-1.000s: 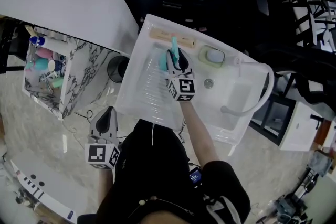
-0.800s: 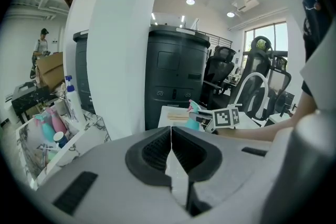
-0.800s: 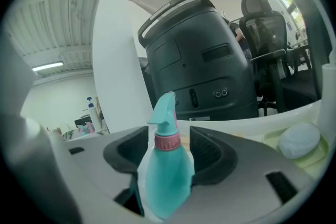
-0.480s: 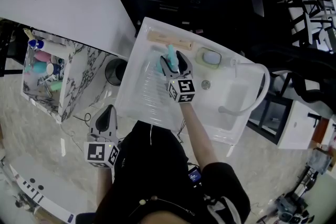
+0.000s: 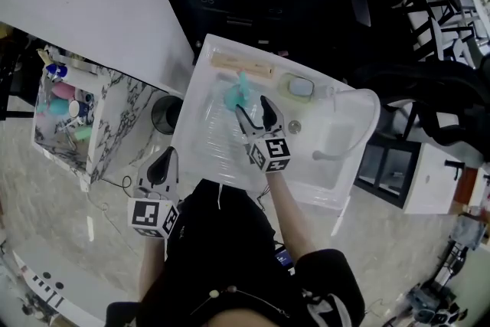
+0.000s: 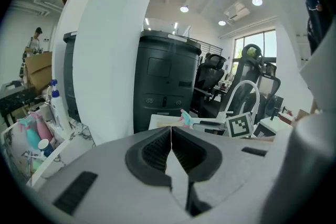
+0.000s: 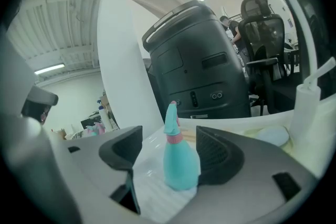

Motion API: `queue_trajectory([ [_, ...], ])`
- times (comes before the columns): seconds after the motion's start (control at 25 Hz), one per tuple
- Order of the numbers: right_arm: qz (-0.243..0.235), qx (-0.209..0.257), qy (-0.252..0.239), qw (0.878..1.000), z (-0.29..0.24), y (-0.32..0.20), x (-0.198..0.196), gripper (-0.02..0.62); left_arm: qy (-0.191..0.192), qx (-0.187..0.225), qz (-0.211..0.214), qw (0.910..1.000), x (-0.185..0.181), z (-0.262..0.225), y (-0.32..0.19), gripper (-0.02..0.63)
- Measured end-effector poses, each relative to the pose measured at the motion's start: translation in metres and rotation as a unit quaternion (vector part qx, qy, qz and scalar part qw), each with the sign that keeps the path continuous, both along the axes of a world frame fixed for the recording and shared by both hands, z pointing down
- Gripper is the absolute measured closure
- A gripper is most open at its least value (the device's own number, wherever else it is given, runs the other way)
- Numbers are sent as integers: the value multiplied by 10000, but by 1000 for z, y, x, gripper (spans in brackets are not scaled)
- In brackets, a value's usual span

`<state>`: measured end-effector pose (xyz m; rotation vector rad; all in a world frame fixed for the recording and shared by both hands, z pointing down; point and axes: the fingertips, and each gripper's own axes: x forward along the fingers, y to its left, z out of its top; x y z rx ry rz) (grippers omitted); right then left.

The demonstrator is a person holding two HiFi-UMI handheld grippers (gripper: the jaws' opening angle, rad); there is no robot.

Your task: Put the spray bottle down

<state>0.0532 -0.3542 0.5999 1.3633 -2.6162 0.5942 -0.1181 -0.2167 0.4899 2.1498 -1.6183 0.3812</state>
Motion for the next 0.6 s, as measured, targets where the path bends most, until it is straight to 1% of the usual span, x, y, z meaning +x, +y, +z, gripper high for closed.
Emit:
queue_trajectory([
  [0.2, 140, 74, -88, 9998, -36, 46, 22, 291, 174, 300, 280, 9990, 15, -14, -11, 598],
  [0.28, 186, 98, -61, 9998, -51, 66, 29, 310, 242, 429, 382, 9981, 19, -20, -16, 598],
  [0.32, 179, 113, -69, 9998, -59, 76, 33, 337, 268, 498, 432, 9975, 22, -23, -18, 598],
  [0.44, 211, 188, -248, 9993, -84, 105, 43, 487, 353, 687, 574, 9954, 28, -32, -23, 598],
  [0.48, 294, 221, -301, 9989, -90, 113, 47, 514, 372, 735, 617, 9947, 28, -35, -23, 598],
  [0.6, 631, 325, -328, 9969, -105, 130, 59, 555, 393, 841, 718, 9931, 29, -38, -23, 598],
])
